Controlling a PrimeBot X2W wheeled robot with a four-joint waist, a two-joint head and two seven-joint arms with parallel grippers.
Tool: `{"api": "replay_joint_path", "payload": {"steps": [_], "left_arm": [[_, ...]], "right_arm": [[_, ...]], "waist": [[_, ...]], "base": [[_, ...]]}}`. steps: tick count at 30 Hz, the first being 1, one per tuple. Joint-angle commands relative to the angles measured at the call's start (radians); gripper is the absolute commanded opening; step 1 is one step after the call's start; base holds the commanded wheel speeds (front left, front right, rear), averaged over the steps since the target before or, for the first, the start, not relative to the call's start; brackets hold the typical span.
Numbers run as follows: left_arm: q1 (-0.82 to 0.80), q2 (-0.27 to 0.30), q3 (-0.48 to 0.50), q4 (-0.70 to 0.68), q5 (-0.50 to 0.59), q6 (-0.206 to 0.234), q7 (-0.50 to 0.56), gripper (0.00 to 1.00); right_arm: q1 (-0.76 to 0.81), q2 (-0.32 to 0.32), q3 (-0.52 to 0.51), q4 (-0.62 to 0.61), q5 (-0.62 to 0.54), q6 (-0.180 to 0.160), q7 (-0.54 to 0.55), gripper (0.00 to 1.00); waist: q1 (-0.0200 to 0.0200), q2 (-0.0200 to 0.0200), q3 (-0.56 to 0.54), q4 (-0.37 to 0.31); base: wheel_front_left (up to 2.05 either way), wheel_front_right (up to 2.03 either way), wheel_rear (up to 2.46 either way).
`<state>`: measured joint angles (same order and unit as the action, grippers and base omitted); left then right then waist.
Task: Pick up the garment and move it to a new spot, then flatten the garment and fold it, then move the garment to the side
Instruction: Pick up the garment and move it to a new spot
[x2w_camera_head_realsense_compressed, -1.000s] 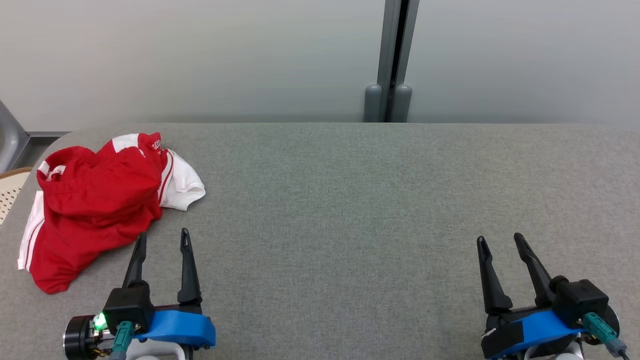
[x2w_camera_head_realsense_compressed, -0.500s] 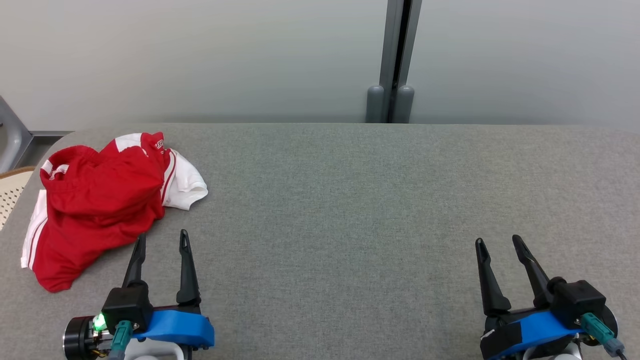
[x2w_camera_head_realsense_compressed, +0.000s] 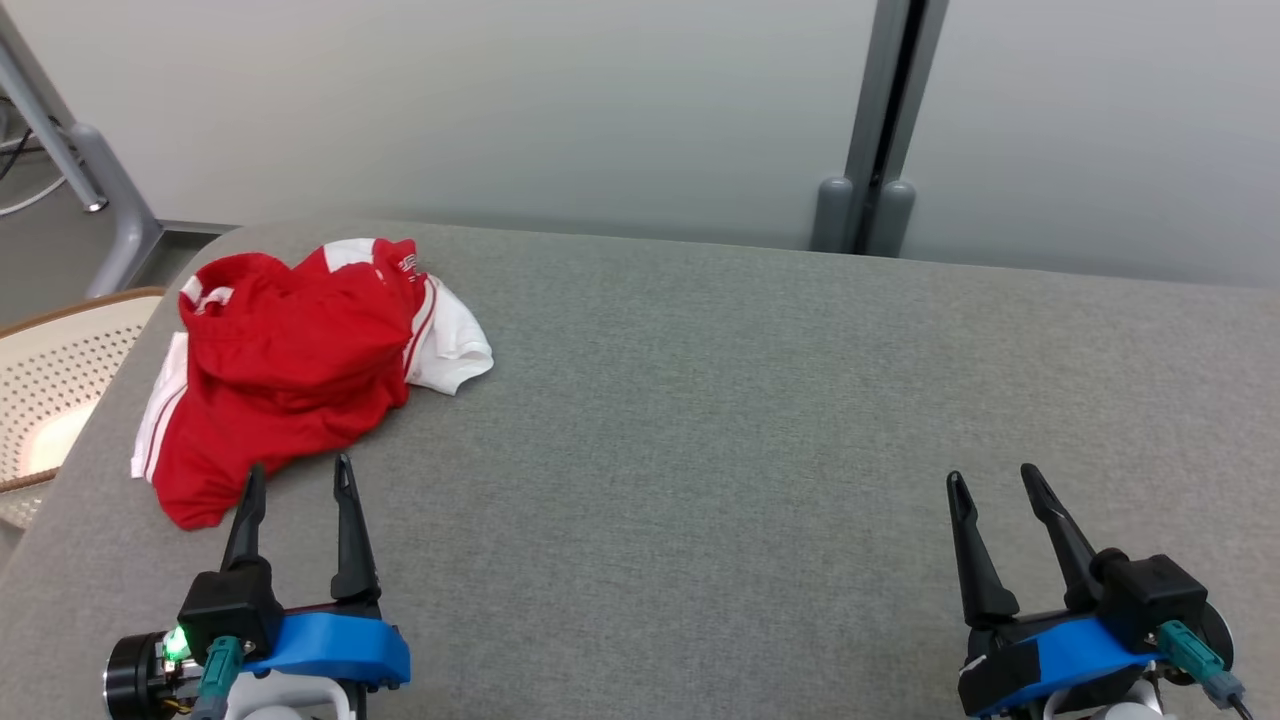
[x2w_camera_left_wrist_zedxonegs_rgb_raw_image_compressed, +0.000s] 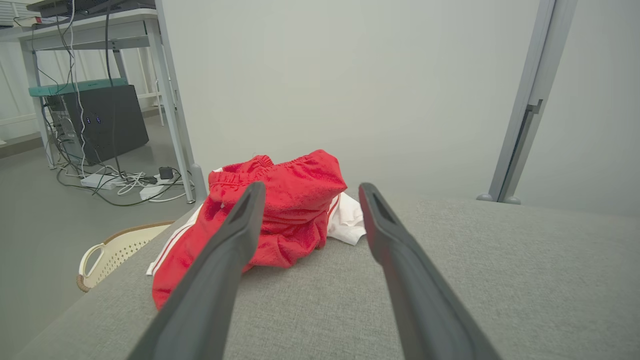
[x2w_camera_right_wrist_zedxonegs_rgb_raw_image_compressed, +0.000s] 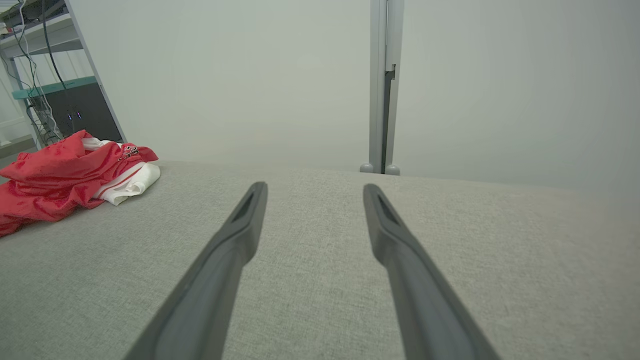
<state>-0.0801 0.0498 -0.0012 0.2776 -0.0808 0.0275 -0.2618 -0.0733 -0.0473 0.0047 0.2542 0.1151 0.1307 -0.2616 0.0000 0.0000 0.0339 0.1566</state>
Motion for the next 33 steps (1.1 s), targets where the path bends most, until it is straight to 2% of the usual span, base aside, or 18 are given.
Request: {"api": "replay_joint_path", "payload": {"steps": [1,12,18,25,29,33], "left_arm": [[-0.004,0.001,0.006,-0.002,-0.004,0.004,-0.005,1.00],[0.005,0.001,0.012,-0.004,-0.012,0.006,-0.005,1.00],[0.010,0.001,0.020,-0.005,-0.022,0.009,-0.005,1.00],[0.014,0.001,0.037,-0.007,-0.025,0.012,-0.005,1.00],[-0.009,0.001,0.061,-0.010,-0.026,0.011,-0.005,1.00],[-0.069,0.025,0.092,-0.015,-0.029,-0.010,-0.005,1.00]], "right_arm": [[0.000,-0.006,-0.002,0.001,-0.001,0.000,-0.005,1.00],[-0.009,-0.006,-0.007,0.007,-0.018,0.000,-0.005,1.00],[-0.014,-0.006,-0.007,0.011,-0.026,0.000,-0.005,1.00],[-0.015,-0.006,0.003,0.016,-0.026,0.000,-0.005,1.00],[-0.019,-0.006,0.010,0.017,-0.030,0.000,-0.005,1.00],[-0.035,-0.006,0.006,0.008,-0.050,0.000,-0.005,1.00]], "waist": [[0.0000,0.0000,0.008,0.015],[0.0000,0.0000,0.020,0.152],[0.0000,0.0000,0.029,0.201],[0.0000,0.0000,0.031,0.210],[0.0000,0.0000,0.037,0.191],[0.0000,0.0000,0.066,0.159]], "base": [[0.00,0.00,0.00],[0.00,0.00,0.00],[0.00,0.00,0.00],[0.00,0.00,0.00],[0.00,0.00,0.00],[0.00,0.00,0.00]]}}
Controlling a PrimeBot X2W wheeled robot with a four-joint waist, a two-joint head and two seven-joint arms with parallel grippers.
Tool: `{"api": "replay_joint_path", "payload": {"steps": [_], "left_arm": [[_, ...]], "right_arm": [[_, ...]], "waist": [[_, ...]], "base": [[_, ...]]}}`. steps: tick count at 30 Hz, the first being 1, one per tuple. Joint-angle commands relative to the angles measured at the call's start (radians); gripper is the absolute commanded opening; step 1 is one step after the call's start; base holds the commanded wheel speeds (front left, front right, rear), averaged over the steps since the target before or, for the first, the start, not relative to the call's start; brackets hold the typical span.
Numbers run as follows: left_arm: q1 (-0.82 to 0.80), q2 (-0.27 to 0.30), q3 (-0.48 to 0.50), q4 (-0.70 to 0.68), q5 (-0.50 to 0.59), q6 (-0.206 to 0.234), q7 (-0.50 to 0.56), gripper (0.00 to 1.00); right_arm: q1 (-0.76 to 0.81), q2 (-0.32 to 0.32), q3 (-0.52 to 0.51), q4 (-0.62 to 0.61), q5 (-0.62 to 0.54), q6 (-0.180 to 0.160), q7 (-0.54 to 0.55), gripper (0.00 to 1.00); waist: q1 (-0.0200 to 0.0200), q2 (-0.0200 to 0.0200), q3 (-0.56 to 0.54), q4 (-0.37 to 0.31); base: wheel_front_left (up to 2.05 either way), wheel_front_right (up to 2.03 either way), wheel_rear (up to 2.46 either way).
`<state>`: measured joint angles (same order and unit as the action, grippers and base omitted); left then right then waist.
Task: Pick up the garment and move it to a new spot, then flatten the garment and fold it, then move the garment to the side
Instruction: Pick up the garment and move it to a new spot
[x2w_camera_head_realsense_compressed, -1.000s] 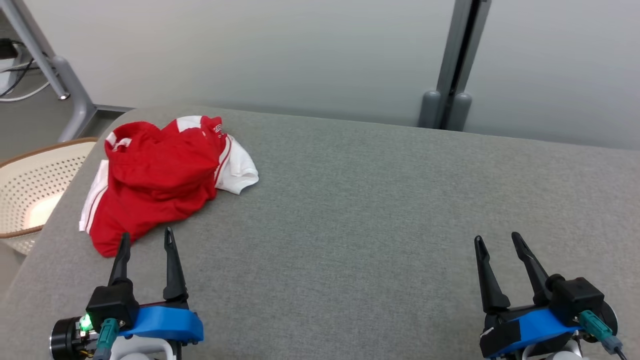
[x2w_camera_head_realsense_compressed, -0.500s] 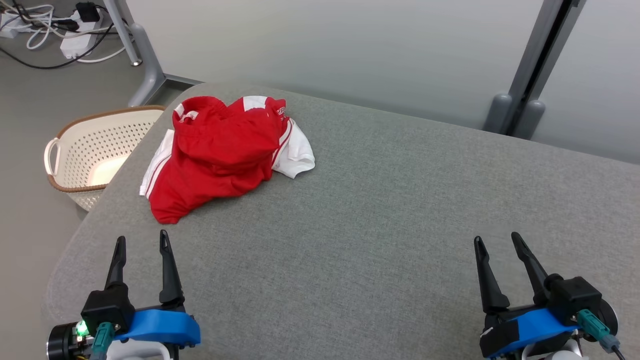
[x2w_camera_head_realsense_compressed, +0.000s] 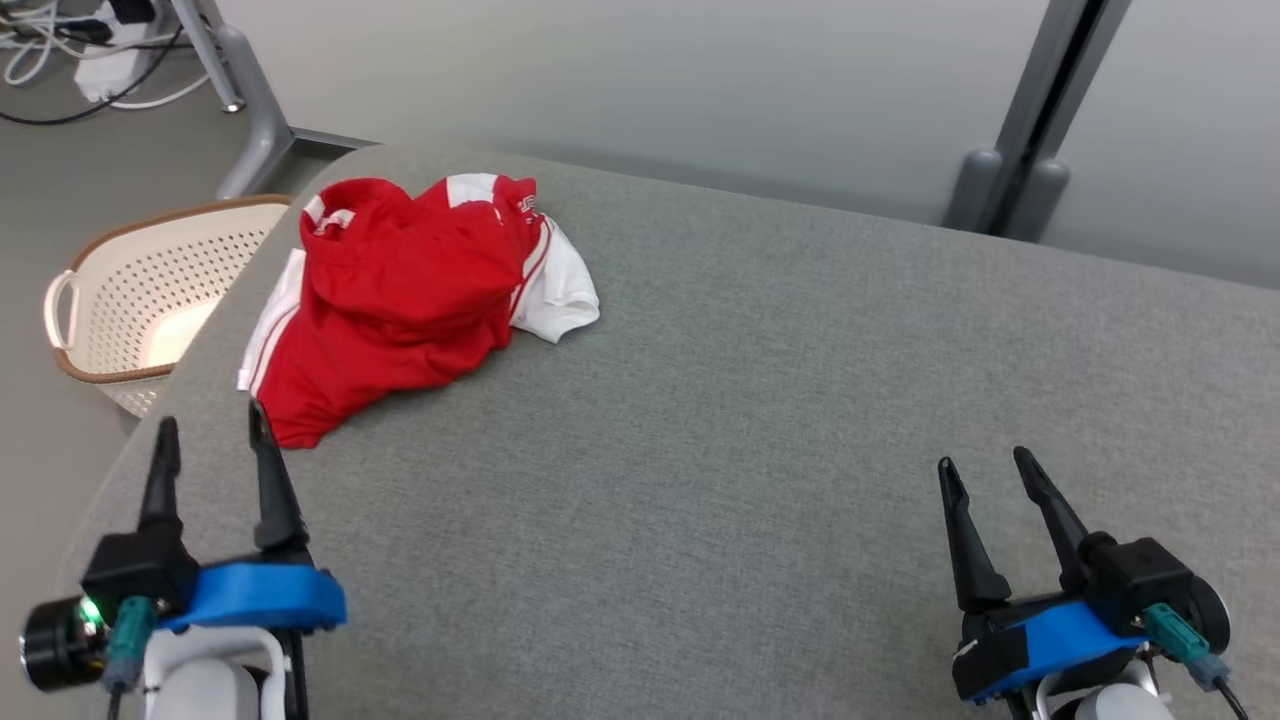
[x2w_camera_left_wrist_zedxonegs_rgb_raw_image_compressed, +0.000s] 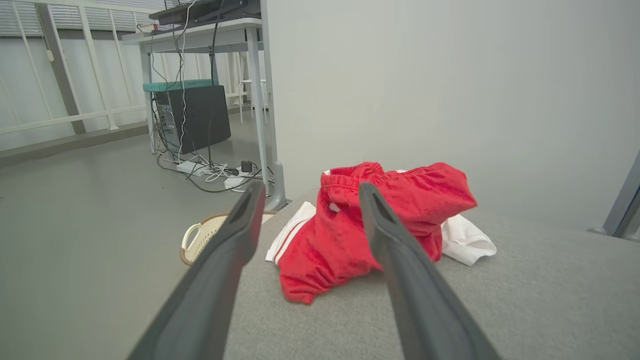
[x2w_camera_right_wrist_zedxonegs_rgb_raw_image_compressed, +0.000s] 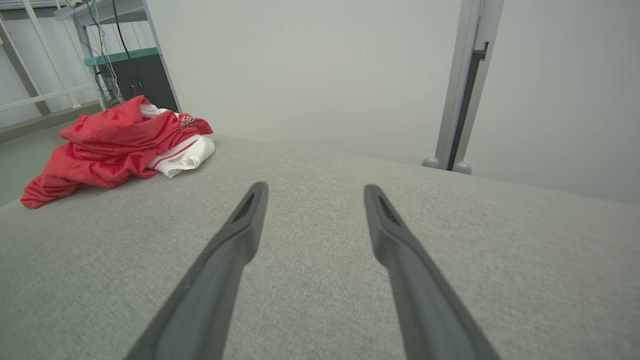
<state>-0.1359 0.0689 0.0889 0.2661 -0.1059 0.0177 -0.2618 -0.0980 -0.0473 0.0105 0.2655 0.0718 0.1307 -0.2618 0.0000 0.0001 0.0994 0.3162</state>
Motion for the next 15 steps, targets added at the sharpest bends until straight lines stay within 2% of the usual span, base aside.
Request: {"api": "replay_joint_path", "payload": {"steps": [1,5,10,15], "left_arm": [[-0.035,0.012,0.008,-0.003,-0.003,-0.008,-0.005,1.00],[-0.146,0.052,0.037,0.011,-0.010,-0.036,-0.005,1.00],[-0.300,0.099,0.073,0.048,-0.022,-0.050,-0.004,1.00],[-0.450,0.153,0.079,0.146,-0.030,-0.072,-0.003,1.00]], "right_arm": [[-0.014,-0.006,-0.003,-0.008,-0.012,0.000,-0.005,1.00],[-0.042,-0.006,-0.007,-0.028,-0.034,0.000,-0.005,1.00],[-0.075,-0.006,-0.018,-0.074,-0.067,0.000,-0.005,1.00],[-0.099,-0.005,-0.032,-0.129,-0.086,0.000,-0.005,1.00]], "waist": [[0.0000,-0.0001,0.010,-0.009],[0.0000,-0.0001,0.064,-0.056],[0.0000,-0.0001,0.150,-0.120],[0.0000,-0.0001,0.228,-0.183]], "base": [[0.00,0.00,0.00],[0.00,0.00,0.00],[0.00,0.00,0.00],[0.00,0.00,0.00]]}}
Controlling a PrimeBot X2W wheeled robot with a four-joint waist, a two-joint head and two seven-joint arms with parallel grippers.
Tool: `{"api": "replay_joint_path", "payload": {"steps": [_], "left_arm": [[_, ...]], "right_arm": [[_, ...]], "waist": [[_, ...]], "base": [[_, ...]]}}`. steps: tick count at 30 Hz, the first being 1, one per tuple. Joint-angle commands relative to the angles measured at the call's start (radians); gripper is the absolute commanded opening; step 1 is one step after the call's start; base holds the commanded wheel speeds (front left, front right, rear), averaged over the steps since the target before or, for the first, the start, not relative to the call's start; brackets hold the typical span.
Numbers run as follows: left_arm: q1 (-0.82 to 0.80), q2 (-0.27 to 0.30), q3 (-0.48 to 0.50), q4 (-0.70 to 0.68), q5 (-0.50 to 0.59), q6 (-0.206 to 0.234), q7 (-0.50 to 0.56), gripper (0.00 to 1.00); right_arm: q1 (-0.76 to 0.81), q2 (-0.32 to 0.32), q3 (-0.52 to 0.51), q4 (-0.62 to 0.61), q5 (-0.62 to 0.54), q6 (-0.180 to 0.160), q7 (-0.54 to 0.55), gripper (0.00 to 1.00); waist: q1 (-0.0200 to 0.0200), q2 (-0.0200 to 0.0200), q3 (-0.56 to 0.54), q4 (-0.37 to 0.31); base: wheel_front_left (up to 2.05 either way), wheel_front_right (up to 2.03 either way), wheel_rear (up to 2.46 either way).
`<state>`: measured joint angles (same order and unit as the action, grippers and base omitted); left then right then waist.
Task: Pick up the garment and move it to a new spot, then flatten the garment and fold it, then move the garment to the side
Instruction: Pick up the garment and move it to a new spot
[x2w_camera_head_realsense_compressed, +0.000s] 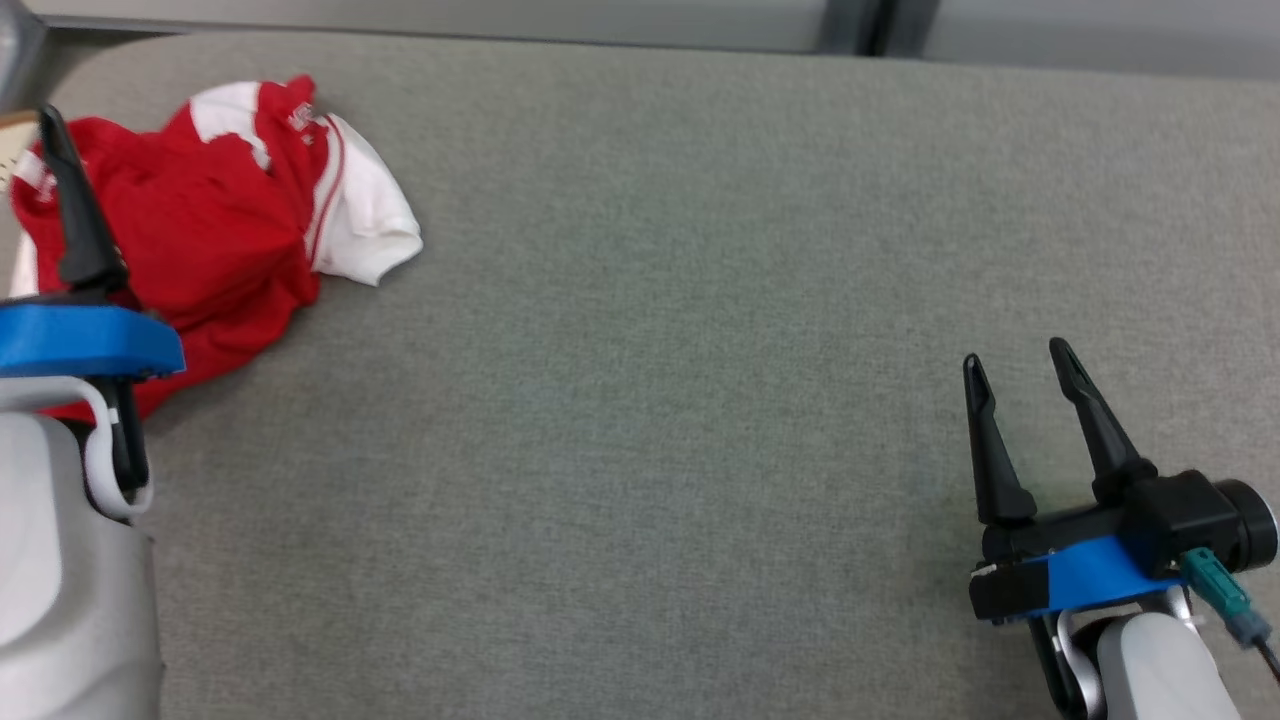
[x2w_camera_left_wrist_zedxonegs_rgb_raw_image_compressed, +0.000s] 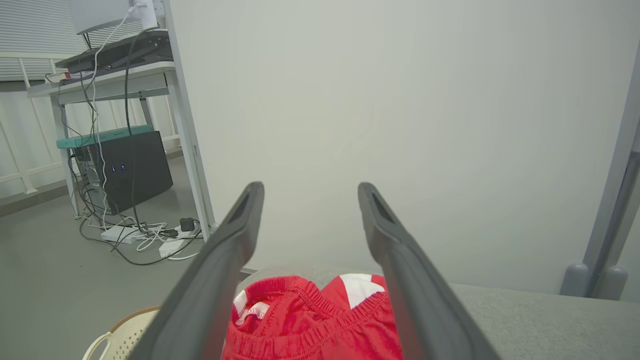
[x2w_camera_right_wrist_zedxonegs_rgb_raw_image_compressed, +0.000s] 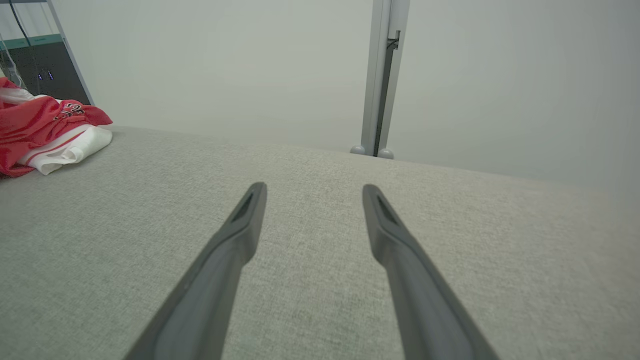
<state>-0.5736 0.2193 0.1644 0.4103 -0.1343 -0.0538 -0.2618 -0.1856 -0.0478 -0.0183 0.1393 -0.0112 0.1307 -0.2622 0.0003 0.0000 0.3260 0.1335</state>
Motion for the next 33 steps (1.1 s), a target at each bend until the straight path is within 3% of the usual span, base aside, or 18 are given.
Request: {"api": "replay_joint_path", "payload": {"steps": [1,11,21,25,26,27,28,33], "left_arm": [[-0.044,0.020,0.002,0.026,0.001,-0.006,-0.003,1.00],[-0.210,0.094,-0.031,0.317,-0.019,-0.043,0.111,1.00],[-0.231,0.107,-0.061,0.542,-0.064,-0.068,0.258,1.00],[-0.221,0.087,-0.082,0.601,-0.078,-0.072,0.303,1.00],[-0.222,0.085,-0.086,0.611,-0.081,-0.073,0.304,0.86],[-0.223,0.085,-0.090,0.619,-0.084,-0.073,0.301,0.13],[-0.225,0.086,-0.094,0.627,-0.086,-0.074,0.299,0.00],[-0.239,0.097,-0.116,0.639,-0.094,-0.078,0.251,0.00]], "right_arm": [[-0.018,-0.005,-0.006,-0.014,-0.003,0.000,-0.004,1.00],[-0.035,-0.004,-0.020,-0.086,-0.009,0.000,-0.004,1.00],[-0.041,-0.005,-0.028,-0.095,-0.001,0.000,-0.004,1.00],[-0.036,-0.005,-0.017,-0.090,0.002,0.000,-0.004,1.00],[-0.036,-0.005,-0.015,-0.089,0.002,0.000,-0.004,1.00],[-0.035,-0.005,-0.014,-0.088,0.002,0.000,-0.004,1.00],[-0.034,-0.005,-0.014,-0.086,0.002,0.000,-0.004,1.00],[-0.029,-0.005,-0.017,-0.075,0.008,0.000,-0.004,1.00]], "waist": [[-0.0003,0.0000,0.014,-0.014],[-0.0003,0.0000,0.098,-0.085],[-0.0003,0.0000,0.104,-0.087],[-0.0003,0.0000,0.095,-0.091],[-0.0003,0.0000,0.092,-0.093],[-0.0003,0.0000,0.089,-0.094],[-0.0003,0.0000,0.084,-0.096],[-0.0003,0.0000,0.044,-0.101]], "base": [[0.00,0.00,0.00],[0.00,0.00,0.00],[0.00,0.00,0.00],[0.00,0.00,0.00],[0.00,0.00,0.00],[0.00,0.00,0.00],[0.00,0.00,0.00],[0.00,0.00,0.00]]}}
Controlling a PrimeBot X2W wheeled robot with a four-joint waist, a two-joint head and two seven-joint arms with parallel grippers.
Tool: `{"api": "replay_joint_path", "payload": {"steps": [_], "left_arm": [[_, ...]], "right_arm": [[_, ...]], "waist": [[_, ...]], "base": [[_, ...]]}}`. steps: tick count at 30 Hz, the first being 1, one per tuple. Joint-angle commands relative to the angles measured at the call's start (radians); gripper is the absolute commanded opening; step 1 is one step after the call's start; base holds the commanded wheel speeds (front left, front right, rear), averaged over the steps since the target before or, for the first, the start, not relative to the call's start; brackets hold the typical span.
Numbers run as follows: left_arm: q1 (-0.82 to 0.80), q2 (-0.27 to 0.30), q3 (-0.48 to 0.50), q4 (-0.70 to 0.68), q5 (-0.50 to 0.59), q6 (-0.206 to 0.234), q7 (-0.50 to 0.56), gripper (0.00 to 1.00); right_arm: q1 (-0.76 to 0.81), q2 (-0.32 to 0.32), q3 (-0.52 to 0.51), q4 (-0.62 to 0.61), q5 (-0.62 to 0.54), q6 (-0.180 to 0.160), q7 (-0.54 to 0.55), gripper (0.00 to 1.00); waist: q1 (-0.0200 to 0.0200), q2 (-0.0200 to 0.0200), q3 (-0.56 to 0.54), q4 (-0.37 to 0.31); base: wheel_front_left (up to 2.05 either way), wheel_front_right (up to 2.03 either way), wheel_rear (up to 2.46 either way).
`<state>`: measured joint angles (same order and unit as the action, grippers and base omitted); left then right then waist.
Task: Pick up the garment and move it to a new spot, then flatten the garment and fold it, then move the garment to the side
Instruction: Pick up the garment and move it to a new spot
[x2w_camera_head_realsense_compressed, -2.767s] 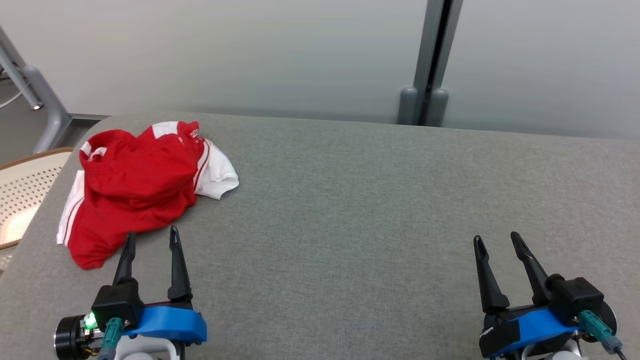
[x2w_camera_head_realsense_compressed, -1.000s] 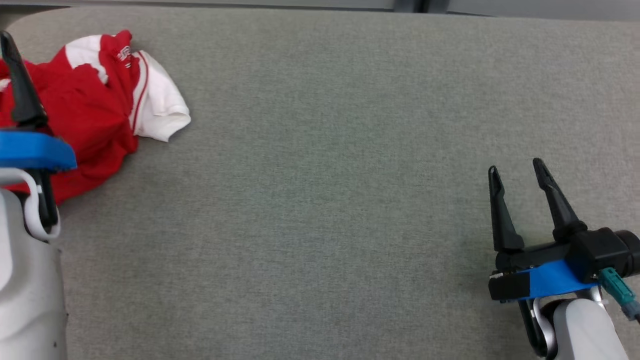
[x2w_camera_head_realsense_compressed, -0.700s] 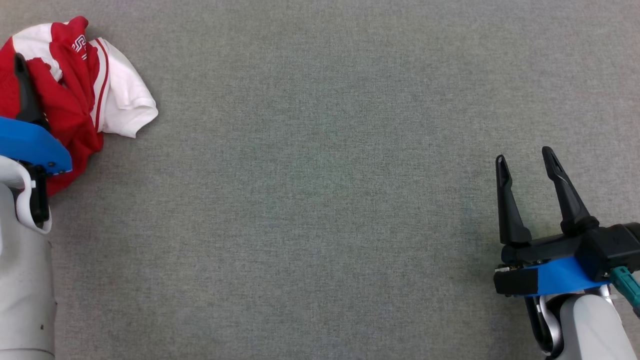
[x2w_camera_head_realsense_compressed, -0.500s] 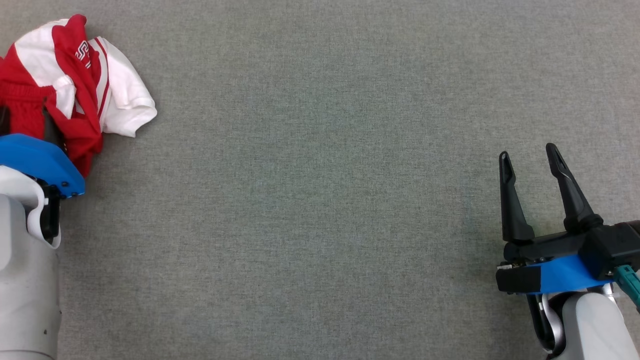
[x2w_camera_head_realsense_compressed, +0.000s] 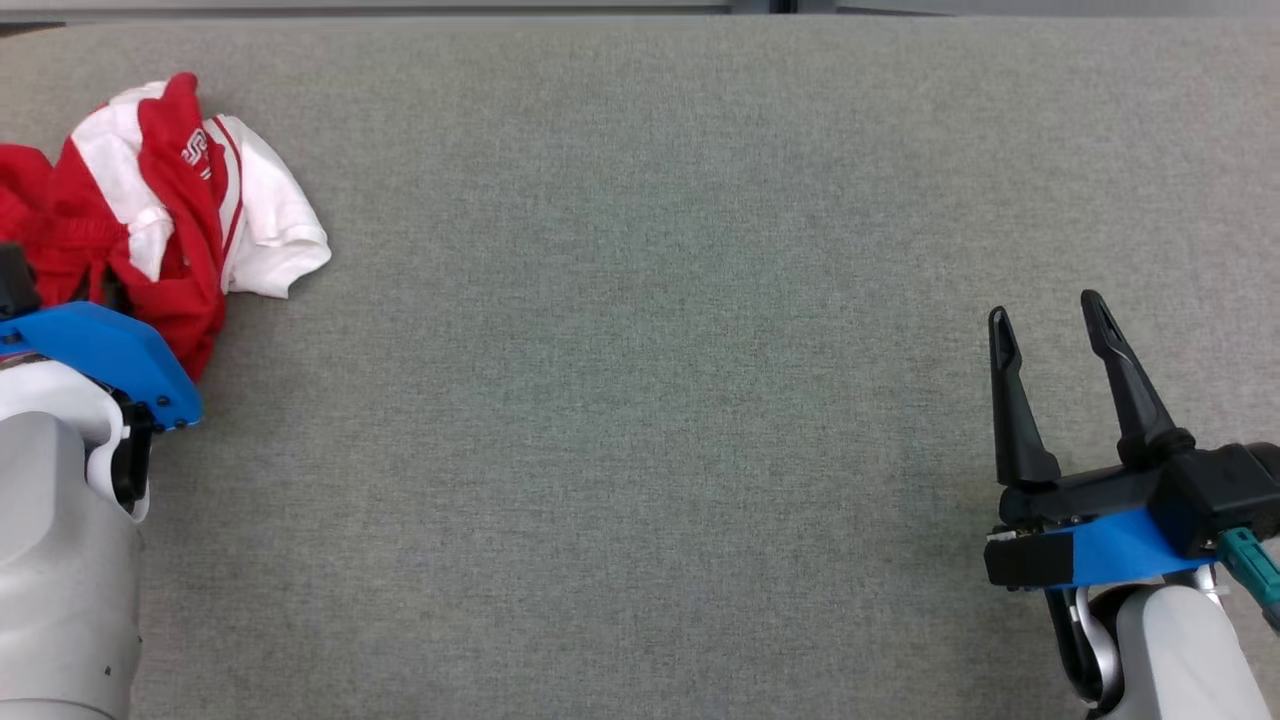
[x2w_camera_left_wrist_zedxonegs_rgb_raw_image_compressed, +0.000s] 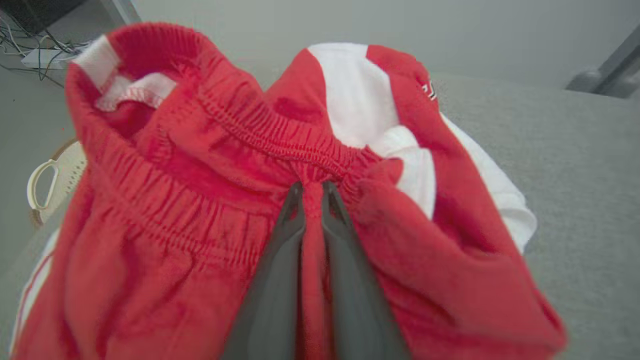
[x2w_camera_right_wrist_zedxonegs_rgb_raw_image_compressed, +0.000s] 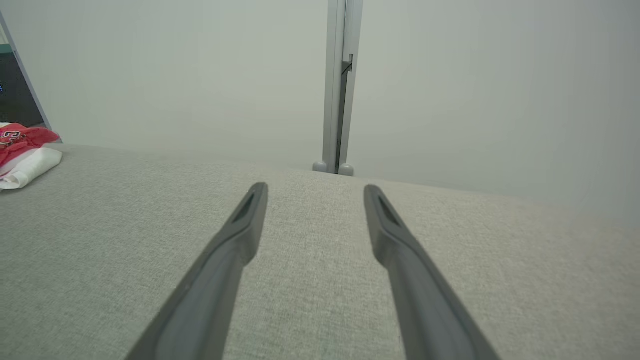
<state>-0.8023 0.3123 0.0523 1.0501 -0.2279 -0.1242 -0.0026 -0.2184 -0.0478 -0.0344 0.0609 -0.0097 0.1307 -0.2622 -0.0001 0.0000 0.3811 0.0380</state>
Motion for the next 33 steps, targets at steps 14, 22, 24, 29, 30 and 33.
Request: {"api": "replay_joint_path", "payload": {"steps": [14,22,24,29,30,33], "left_arm": [[-0.083,0.030,-0.155,-0.206,-0.037,-0.006,-0.180,0.00],[-0.138,0.001,-0.245,-0.492,-0.053,-0.006,-0.142,0.00],[-0.149,-0.011,-0.266,-0.565,-0.056,-0.006,-0.116,0.00],[-0.180,-0.037,-0.313,-0.706,-0.055,-0.006,-0.059,0.00],[-0.186,-0.045,-0.320,-0.724,-0.053,-0.005,-0.047,0.00],[-0.194,-0.071,-0.351,-0.756,-0.058,-0.005,-0.022,0.00]], "right_arm": [[0.050,-0.005,0.007,0.037,0.058,0.000,-0.004,1.00],[0.054,-0.005,0.017,0.040,0.098,0.000,-0.004,1.00],[0.050,-0.005,0.023,0.042,0.111,0.000,-0.004,1.00],[0.040,-0.004,0.038,0.044,0.146,0.000,-0.004,1.00],[0.038,-0.005,0.042,0.043,0.150,0.000,-0.004,1.00],[0.029,-0.005,0.045,0.043,0.165,0.000,-0.004,1.00]], "waist": [[0.0001,0.0000,-0.167,-0.030],[0.0001,0.0000,-0.194,-0.102],[0.0001,0.0000,-0.192,-0.132],[0.0001,0.0000,-0.174,-0.223],[0.0001,0.0000,-0.168,-0.242],[0.0001,0.0000,-0.151,-0.290]], "base": [[0.00,0.00,0.00],[0.00,0.00,0.00],[0.00,0.00,0.00],[0.00,0.00,0.00],[0.00,0.00,0.00],[0.00,0.00,0.00]]}}
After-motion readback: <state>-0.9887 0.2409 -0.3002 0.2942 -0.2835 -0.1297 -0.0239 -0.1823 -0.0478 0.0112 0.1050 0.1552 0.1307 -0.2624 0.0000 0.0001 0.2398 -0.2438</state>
